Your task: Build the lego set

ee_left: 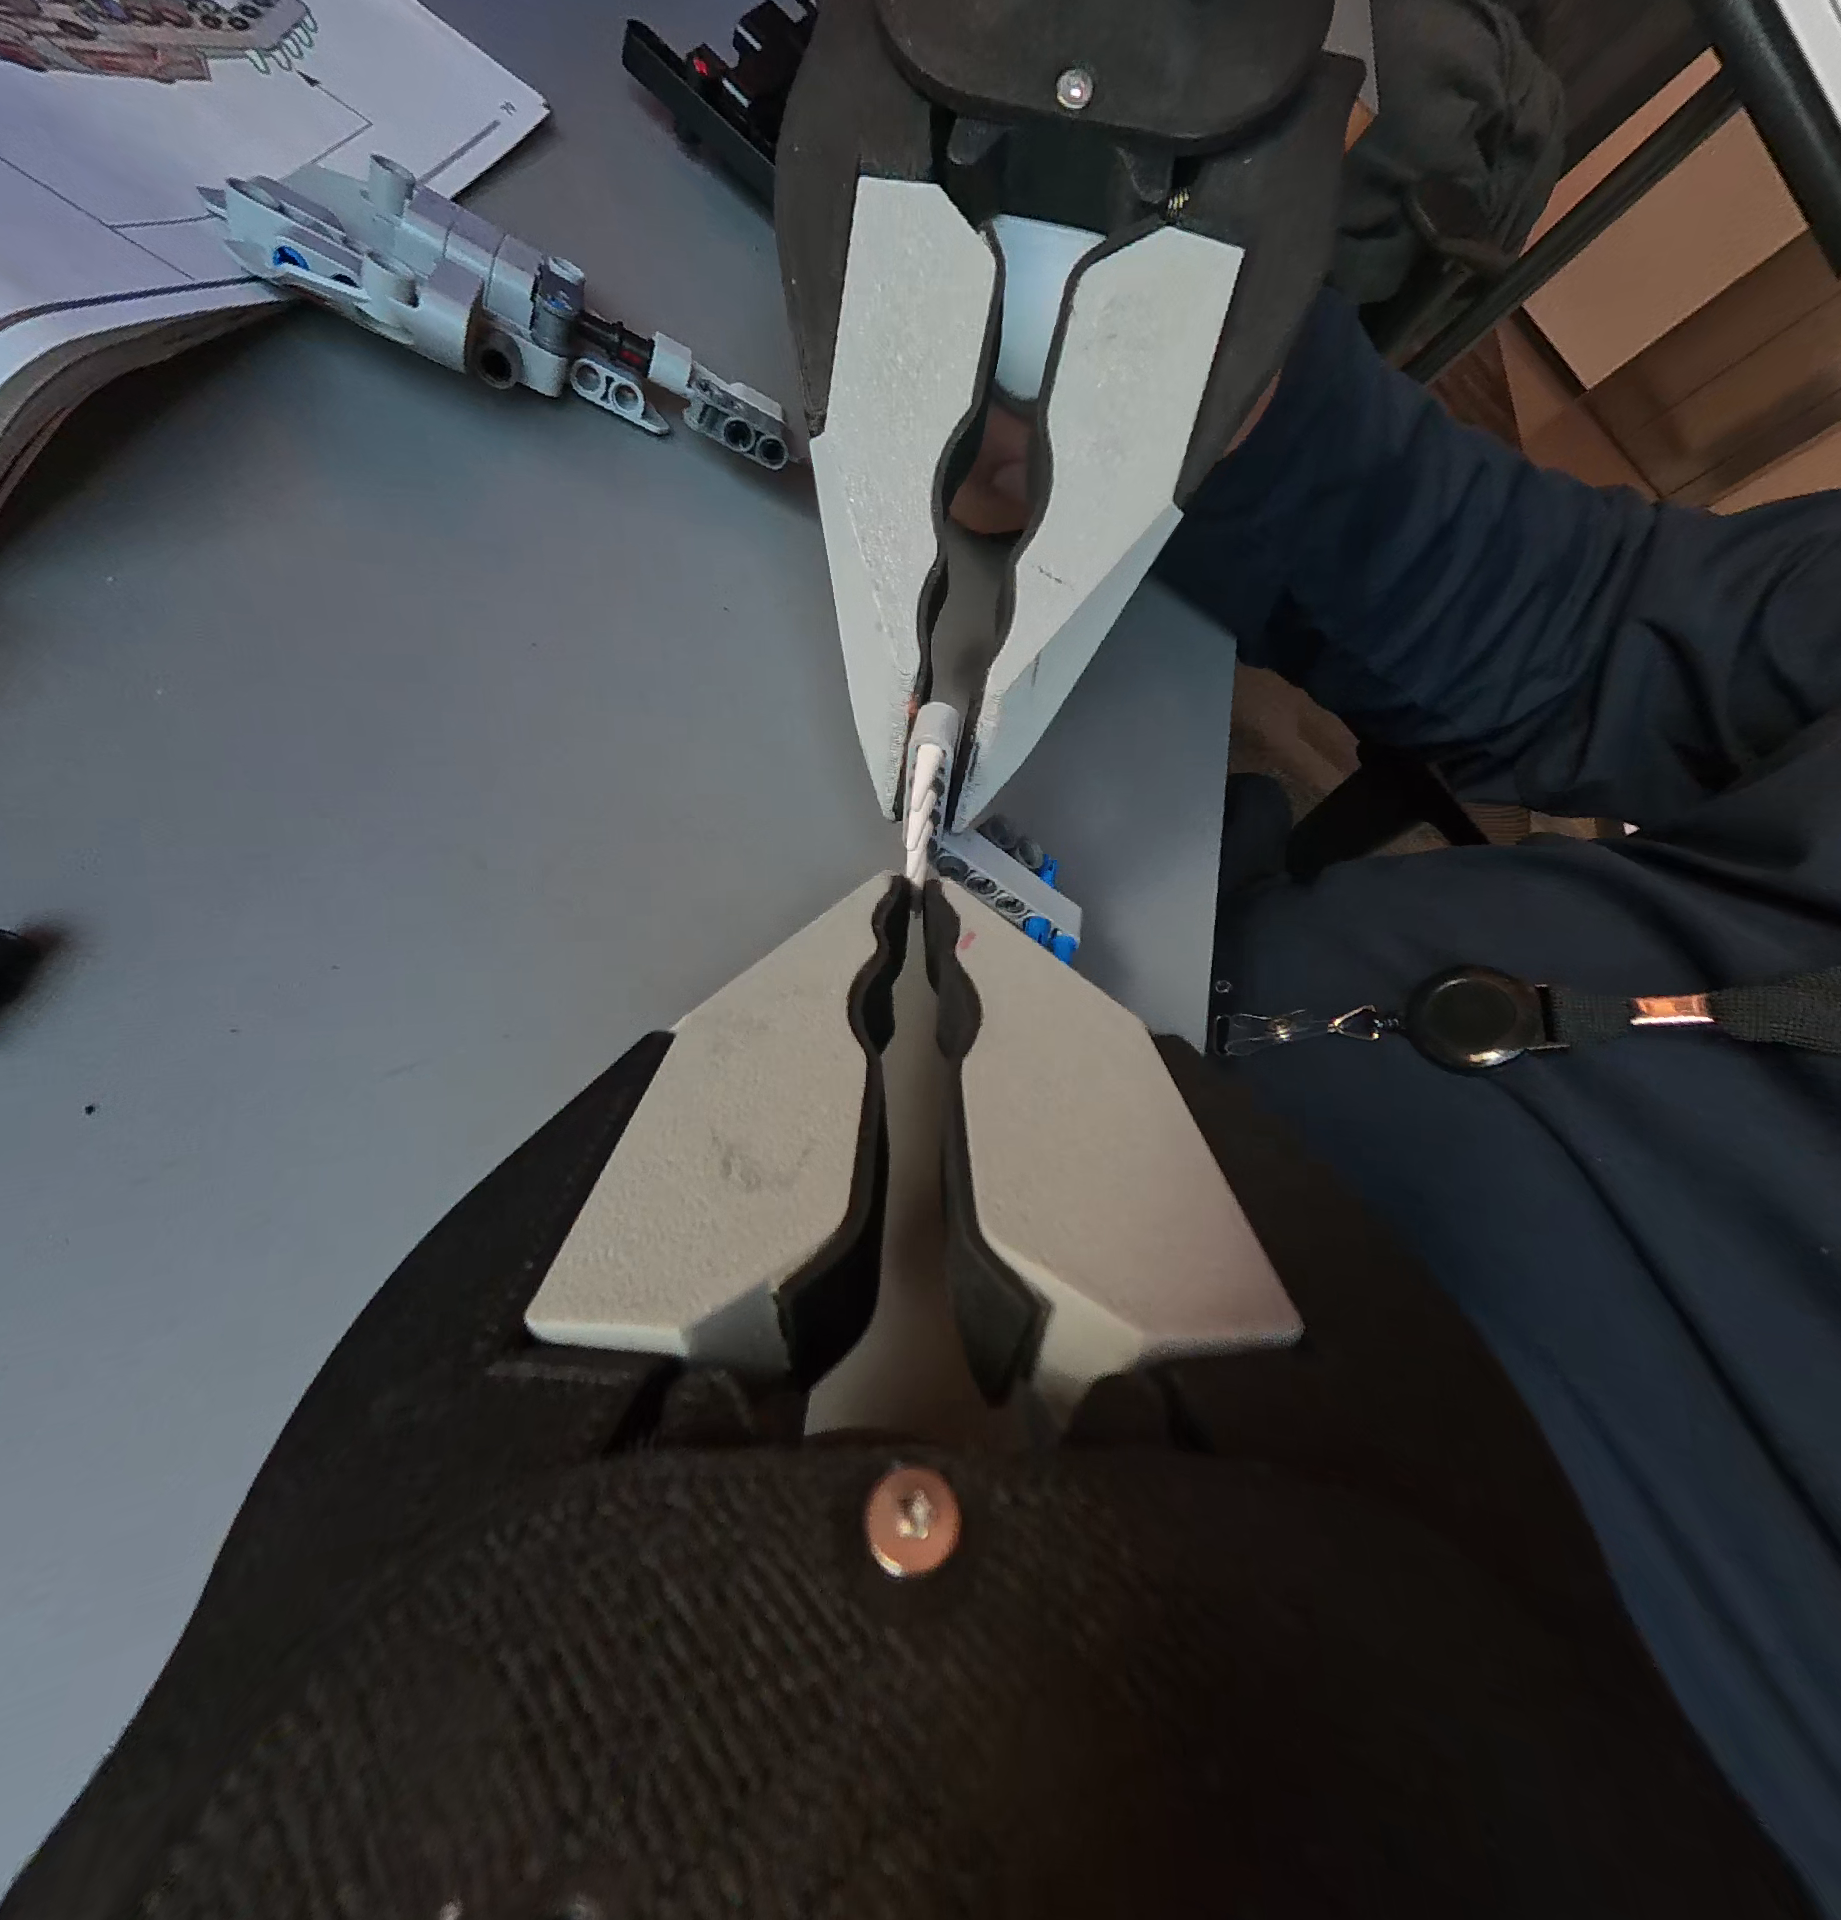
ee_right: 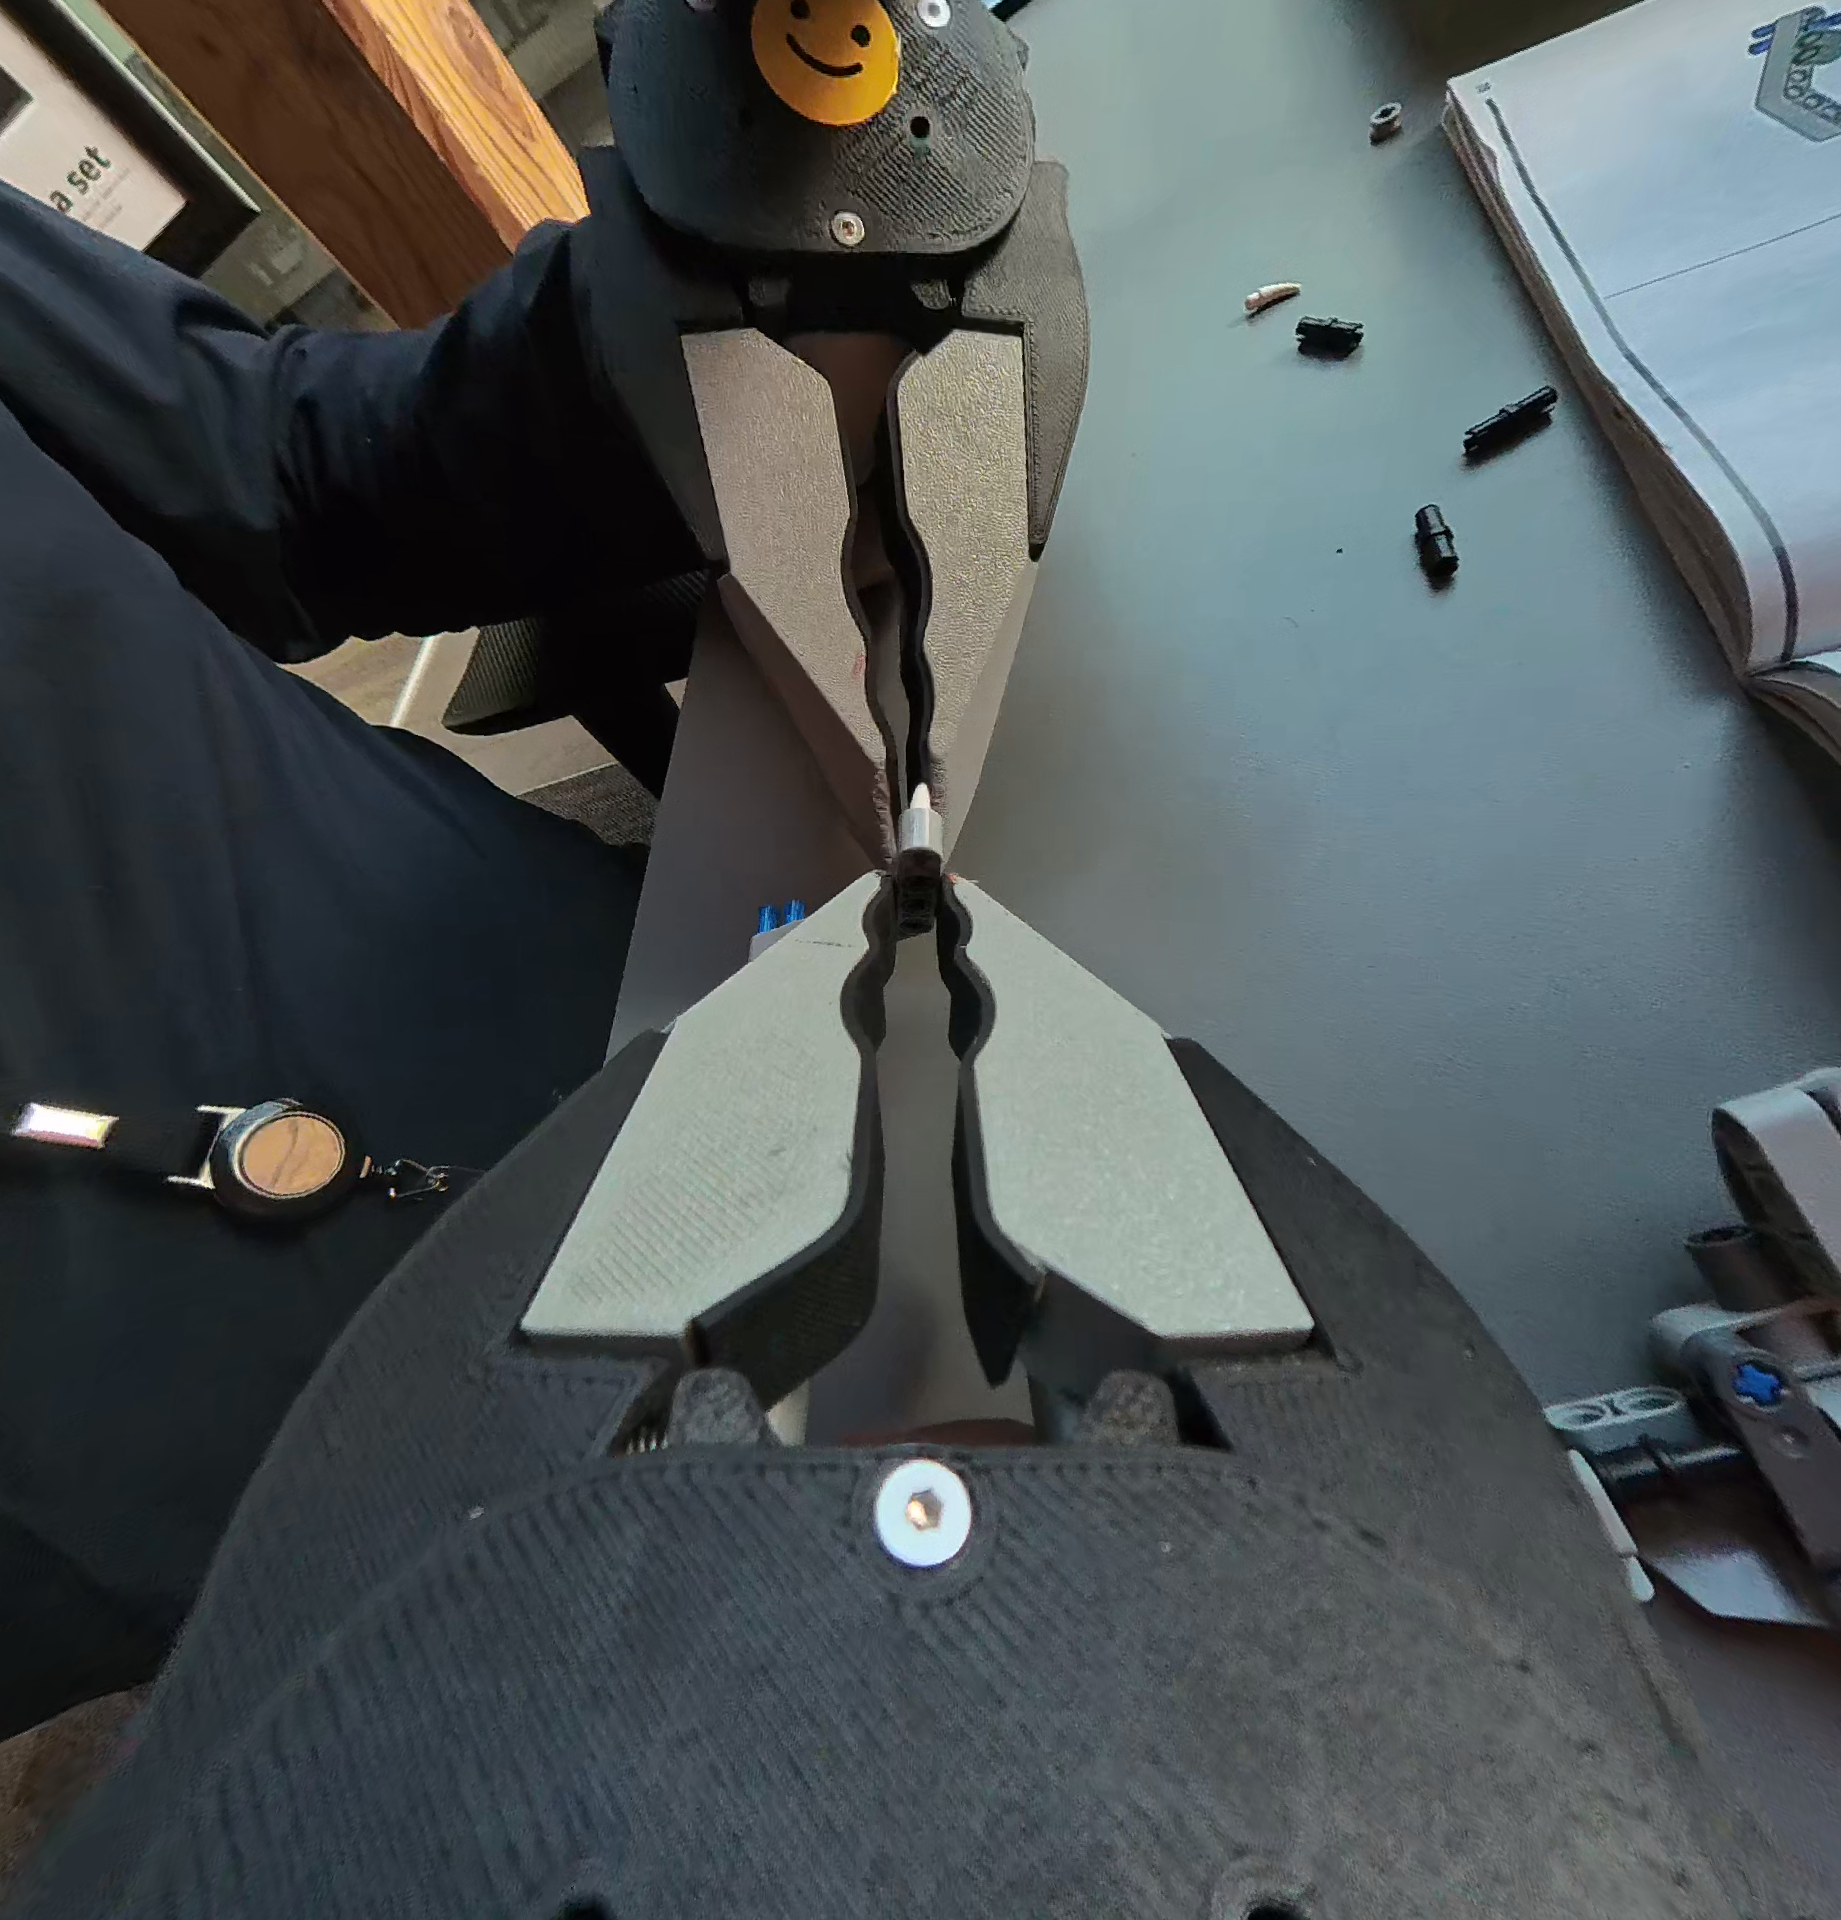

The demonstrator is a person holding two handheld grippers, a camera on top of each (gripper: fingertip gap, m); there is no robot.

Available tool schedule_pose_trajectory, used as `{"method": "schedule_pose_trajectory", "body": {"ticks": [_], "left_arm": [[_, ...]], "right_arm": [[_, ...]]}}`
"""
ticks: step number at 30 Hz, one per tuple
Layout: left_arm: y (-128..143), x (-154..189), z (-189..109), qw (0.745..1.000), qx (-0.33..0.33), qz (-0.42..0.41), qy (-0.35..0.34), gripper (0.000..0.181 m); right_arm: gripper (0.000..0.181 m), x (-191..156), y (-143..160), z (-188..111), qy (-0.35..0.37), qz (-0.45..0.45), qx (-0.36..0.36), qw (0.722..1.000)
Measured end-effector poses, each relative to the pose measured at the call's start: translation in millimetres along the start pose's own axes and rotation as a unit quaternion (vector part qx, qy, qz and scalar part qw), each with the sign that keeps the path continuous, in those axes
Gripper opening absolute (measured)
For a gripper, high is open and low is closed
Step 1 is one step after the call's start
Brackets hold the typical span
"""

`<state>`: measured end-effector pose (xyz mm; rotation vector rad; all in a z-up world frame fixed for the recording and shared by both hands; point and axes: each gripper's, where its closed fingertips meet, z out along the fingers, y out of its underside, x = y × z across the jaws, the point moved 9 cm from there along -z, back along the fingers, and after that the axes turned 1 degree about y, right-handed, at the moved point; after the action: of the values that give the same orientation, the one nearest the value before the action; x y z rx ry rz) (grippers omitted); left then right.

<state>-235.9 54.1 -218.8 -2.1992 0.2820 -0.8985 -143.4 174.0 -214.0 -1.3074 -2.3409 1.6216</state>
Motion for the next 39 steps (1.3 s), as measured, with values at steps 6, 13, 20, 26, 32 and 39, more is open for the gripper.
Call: {"method": "schedule_pose_trajectory", "body": {"ticks": [6,13,20,26,32,39], "left_arm": [[1.4,1.7,4.0,1.000,-0.022,0.009,0.000,0.000],[1.9,6.1,3.2,0.999,-0.022,0.027,0.015,0.000],[1.4,8.0,0.7,0.999,-0.012,0.032,0.029,0.000],[-0.5,3.6,-1.3,1.000,0.008,0.011,0.019,0.000],[-2.2,1.2,-6.0,0.999,0.036,-0.001,0.008,0.000],[0.4,0.5,-10.4,0.998,0.054,-0.020,-0.006,0.000]], "right_arm": [[0.005,-0.3,0.6,2.3,-0.011,-0.009,-0.019,1.000],[0.005,-3.1,-0.5,3.0,-0.034,-0.016,-0.015,0.999],[0.005,-4.7,-2.1,3.8,-0.047,-0.016,-0.003,0.999],[0.005,1.0,-3.0,0.3,-0.042,0.011,0.014,0.999],[0.005,5.0,-5.8,-10.7,-0.050,0.030,0.070,0.996],[0.005,15.1,1.2,-13.9,0.013,0.042,0.024,0.999]]}}
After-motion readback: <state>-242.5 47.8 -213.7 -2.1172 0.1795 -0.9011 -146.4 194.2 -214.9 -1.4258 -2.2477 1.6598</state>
